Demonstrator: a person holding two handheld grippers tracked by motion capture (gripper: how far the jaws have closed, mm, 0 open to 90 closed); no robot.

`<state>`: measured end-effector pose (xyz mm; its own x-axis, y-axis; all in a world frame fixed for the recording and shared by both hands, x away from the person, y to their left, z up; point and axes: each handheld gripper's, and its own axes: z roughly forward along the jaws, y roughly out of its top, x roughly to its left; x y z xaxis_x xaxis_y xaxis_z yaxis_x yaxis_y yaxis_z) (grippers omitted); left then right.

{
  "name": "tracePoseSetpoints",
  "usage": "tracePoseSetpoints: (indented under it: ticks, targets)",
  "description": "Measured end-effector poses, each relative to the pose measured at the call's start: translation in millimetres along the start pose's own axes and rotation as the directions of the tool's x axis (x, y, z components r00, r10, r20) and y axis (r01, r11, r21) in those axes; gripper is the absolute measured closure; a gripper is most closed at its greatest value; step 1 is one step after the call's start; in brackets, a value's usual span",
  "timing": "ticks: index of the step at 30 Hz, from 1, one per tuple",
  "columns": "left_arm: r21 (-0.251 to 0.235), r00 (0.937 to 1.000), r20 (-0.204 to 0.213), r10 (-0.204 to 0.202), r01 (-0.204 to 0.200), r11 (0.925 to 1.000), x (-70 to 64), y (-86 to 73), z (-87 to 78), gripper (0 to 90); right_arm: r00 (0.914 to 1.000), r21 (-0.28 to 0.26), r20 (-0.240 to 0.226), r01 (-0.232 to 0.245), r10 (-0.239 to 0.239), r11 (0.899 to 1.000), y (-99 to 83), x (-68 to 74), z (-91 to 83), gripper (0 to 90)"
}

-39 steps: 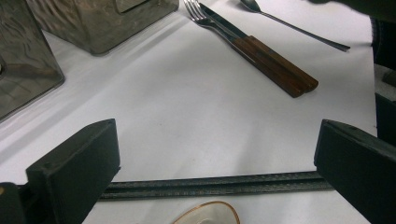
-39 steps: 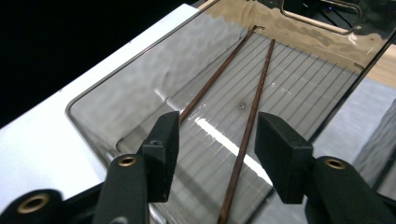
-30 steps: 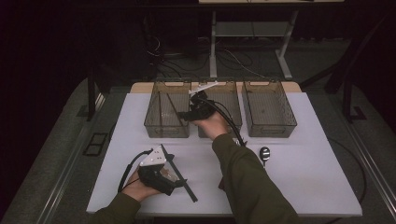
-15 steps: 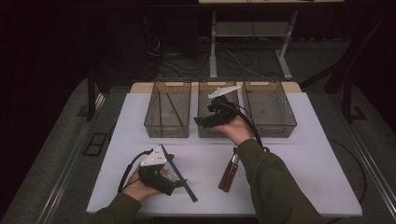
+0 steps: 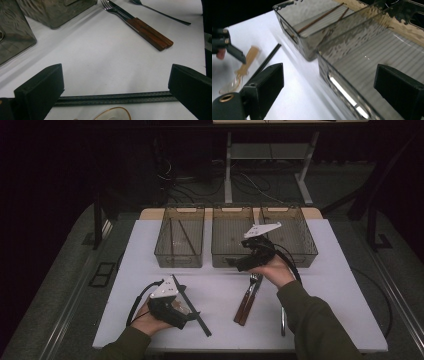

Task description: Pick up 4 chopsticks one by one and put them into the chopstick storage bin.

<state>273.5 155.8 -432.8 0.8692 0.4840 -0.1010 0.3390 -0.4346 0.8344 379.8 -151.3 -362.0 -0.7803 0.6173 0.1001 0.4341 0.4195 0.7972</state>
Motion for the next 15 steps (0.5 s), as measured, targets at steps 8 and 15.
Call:
tracePoseSetpoints:
  ticks: [8, 15]
  targets:
    - [0.000, 1.0000, -0.001, -0.001, 0.001, 1.0000, 2.3, -0.4, 0.3, 0.0, 0.9999, -0.018, 0.012, 0.001, -0.001, 1.000, -27.1, -5.2, -22.3, 8.6]
    - [-0.005, 0.9999, -0.011, 0.005, -0.005, 1.0000, 3.0, -0.1, -0.4, 0.0, 0.9991, -0.028, 0.042, -0.003, 0.004, 1.000, -54.9, -7.3, -40.9, 8.7]
